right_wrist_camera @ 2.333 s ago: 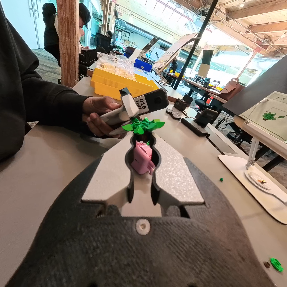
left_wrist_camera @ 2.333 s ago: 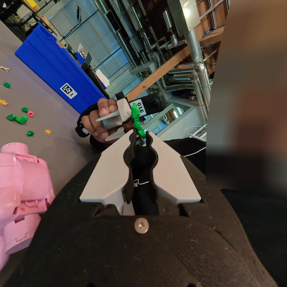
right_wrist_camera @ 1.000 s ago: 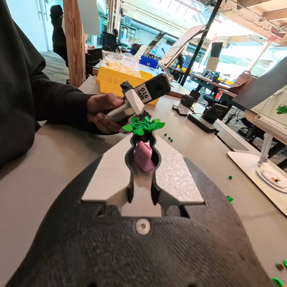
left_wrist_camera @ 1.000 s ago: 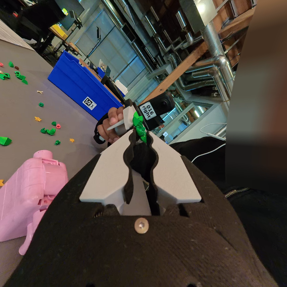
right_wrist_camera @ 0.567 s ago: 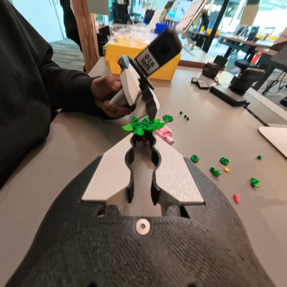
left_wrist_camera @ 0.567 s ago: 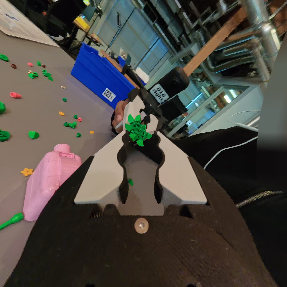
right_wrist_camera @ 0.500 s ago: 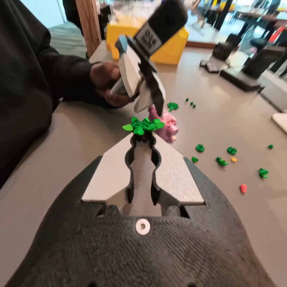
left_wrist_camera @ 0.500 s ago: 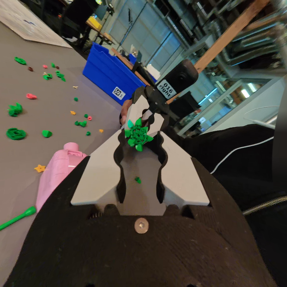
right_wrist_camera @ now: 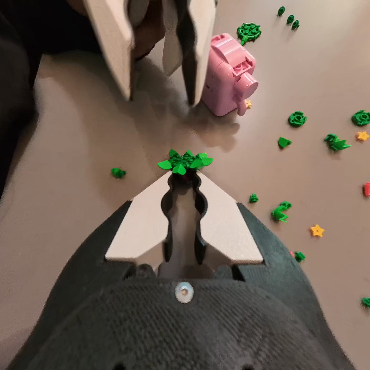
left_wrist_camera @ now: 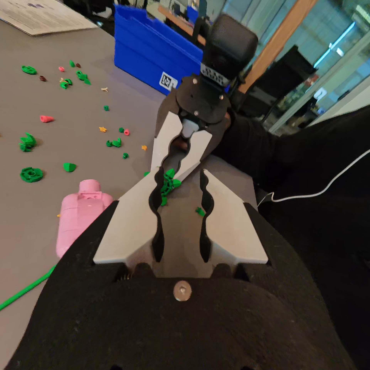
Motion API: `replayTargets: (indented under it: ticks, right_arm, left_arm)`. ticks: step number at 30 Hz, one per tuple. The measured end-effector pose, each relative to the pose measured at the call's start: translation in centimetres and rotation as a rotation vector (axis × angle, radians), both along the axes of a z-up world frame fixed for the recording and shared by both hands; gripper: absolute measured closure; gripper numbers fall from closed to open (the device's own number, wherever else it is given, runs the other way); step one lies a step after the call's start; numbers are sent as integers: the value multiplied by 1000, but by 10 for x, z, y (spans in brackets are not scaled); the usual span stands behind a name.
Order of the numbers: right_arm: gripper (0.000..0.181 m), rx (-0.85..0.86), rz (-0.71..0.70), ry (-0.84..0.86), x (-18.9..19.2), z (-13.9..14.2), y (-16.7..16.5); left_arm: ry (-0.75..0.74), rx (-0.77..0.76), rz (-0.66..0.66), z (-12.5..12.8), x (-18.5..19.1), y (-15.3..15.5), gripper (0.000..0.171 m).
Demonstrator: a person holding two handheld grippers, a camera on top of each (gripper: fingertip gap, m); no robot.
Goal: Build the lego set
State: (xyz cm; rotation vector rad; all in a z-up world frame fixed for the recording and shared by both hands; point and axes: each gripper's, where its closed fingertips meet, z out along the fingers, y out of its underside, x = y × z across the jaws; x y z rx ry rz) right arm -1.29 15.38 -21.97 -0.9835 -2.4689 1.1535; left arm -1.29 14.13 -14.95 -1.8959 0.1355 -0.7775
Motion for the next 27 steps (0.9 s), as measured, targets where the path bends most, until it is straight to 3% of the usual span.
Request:
replayTargets:
  ticks: [3, 8, 11, 27]
  right_arm:
    - [167, -14, 1, -17, 3, 0, 2]
    - [167, -12, 7, -14, 6, 0, 2]
    - [167, -1, -1, 0, 5, 0, 3]
    - [163, 36, -39, 36, -6, 0, -2]
  left_arm:
    - [37, -5, -98, -4, 25, -3, 132]
    - [134, -80, -99, -25, 39, 2, 113]
    - [207, -101, -65, -33, 35, 5, 111]
    - [209, -79, -98, -31, 44, 4, 102]
